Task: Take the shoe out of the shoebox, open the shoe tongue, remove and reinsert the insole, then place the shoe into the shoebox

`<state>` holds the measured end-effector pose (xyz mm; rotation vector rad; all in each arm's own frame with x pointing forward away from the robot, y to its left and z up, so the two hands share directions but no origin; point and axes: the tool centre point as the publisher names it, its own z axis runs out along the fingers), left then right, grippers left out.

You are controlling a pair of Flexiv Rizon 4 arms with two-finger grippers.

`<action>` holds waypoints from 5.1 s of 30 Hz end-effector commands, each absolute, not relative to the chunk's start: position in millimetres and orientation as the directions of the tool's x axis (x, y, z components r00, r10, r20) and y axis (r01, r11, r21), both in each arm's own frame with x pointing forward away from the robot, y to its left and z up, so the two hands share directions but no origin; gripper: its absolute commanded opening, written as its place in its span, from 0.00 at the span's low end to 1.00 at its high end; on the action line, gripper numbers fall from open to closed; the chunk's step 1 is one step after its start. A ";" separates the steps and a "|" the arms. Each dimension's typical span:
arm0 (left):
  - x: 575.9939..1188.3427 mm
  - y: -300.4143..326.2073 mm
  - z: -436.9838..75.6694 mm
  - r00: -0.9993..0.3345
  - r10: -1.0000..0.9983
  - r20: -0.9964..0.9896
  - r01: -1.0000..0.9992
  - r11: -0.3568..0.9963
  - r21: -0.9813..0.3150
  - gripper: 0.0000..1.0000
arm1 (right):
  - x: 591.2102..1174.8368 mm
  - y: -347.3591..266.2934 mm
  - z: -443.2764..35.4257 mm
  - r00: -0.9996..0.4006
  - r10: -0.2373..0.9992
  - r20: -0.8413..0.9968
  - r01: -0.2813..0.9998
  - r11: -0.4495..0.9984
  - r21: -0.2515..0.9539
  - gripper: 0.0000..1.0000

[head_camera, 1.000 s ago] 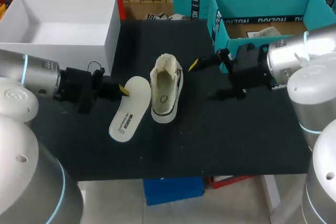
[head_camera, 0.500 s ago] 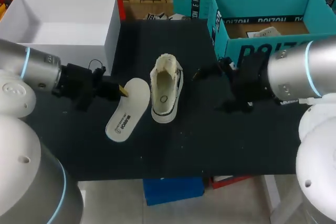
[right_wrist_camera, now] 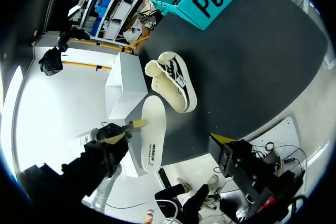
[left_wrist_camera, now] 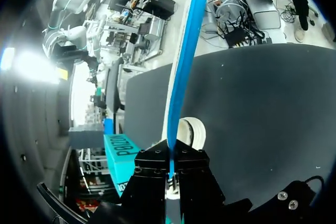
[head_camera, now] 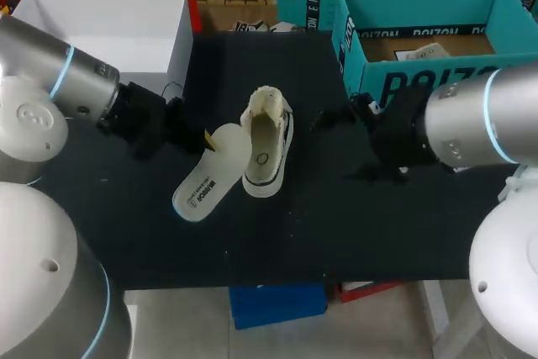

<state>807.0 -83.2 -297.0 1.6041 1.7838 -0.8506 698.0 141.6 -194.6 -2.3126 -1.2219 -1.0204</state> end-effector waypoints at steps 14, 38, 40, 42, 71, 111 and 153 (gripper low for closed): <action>806.5 -117.1 -314.7 -0.162 0.712 -0.683 0.979 0.031 -0.201 0.00 | 698.1 148.2 -198.1 0.377 0.578 0.724 0.734 -0.663 0.147 1.00; 846.4 -139.5 -347.7 -0.126 0.760 -0.638 0.982 0.005 -0.189 0.00 | 698.1 148.2 -198.1 0.377 0.578 0.724 0.734 -0.663 0.147 1.00; 850.2 -141.2 -347.5 -0.123 0.763 -0.635 0.983 0.004 -0.186 0.00 | 698.1 148.2 -198.1 0.377 0.578 0.724 0.734 -0.663 0.147 1.00; 853.7 -142.5 -347.7 -0.122 0.765 -0.633 0.983 0.005 -0.184 0.00 | 698.1 148.2 -198.1 0.377 0.578 0.724 0.734 -0.663 0.147 1.00; 897.5 -164.6 -348.6 -0.081 0.808 -0.584 0.987 -0.015 -0.158 0.00 | 698.1 148.2 -198.1 0.377 0.578 0.724 0.734 -0.663 0.147 1.00; 929.6 -162.3 -377.9 -0.099 0.732 -0.674 0.994 0.104 -0.032 0.00 | 698.1 148.2 -198.1 0.377 0.578 0.724 0.734 -0.663 0.147 1.00; 876.8 -150.6 -359.9 -0.052 0.792 -0.609 0.984 -0.063 -0.166 0.00 | 698.1 148.2 -198.1 0.377 0.578 0.724 0.734 -0.663 0.147 1.00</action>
